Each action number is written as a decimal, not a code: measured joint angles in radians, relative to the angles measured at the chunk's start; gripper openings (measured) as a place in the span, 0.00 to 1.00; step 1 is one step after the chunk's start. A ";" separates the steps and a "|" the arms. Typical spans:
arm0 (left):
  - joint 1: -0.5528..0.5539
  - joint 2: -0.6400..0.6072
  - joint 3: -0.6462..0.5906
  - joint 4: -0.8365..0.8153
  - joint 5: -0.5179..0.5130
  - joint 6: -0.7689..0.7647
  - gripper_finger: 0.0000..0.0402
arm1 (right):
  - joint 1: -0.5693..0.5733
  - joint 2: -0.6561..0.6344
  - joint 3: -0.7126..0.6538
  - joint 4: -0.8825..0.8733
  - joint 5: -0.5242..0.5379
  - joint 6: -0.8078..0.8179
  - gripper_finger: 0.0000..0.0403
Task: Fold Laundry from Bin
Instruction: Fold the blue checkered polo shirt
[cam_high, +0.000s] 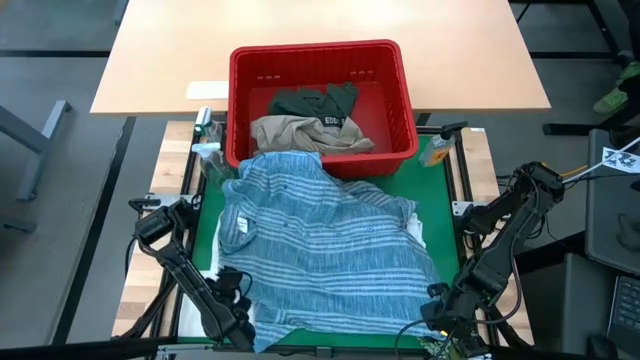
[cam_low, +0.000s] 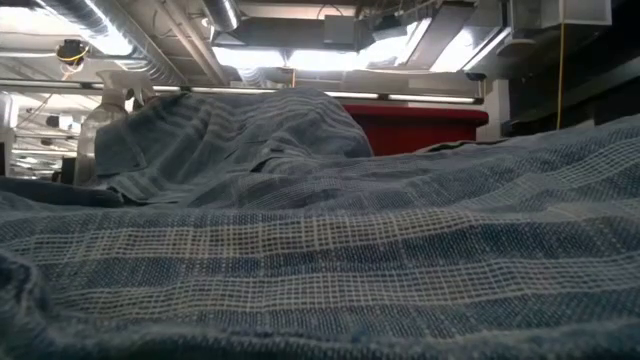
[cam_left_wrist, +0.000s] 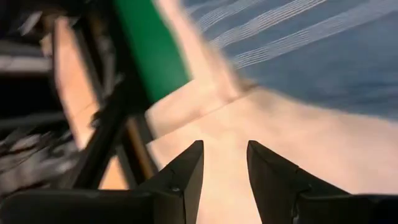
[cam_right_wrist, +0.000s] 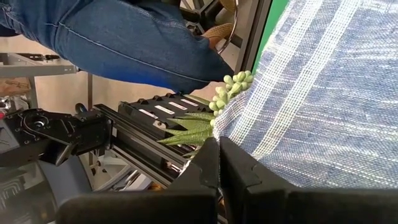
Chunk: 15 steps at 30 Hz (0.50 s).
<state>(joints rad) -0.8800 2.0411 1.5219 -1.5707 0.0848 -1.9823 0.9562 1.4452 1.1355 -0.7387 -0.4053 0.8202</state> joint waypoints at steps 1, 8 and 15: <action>-0.002 0.000 0.024 0.000 -0.032 0.001 0.29 | 0.000 0.000 0.000 0.000 0.000 0.007 0.00; -0.028 0.000 0.192 0.093 -0.090 0.063 0.26 | 0.000 0.000 0.000 0.000 -0.002 0.013 0.00; -0.054 0.000 0.229 0.403 -0.098 0.082 0.27 | 0.000 0.000 0.000 0.000 -0.002 0.013 0.00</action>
<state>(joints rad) -0.9339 2.0412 1.7505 -1.1675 -0.0129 -1.9007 0.9565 1.4452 1.1355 -0.7387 -0.4068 0.8331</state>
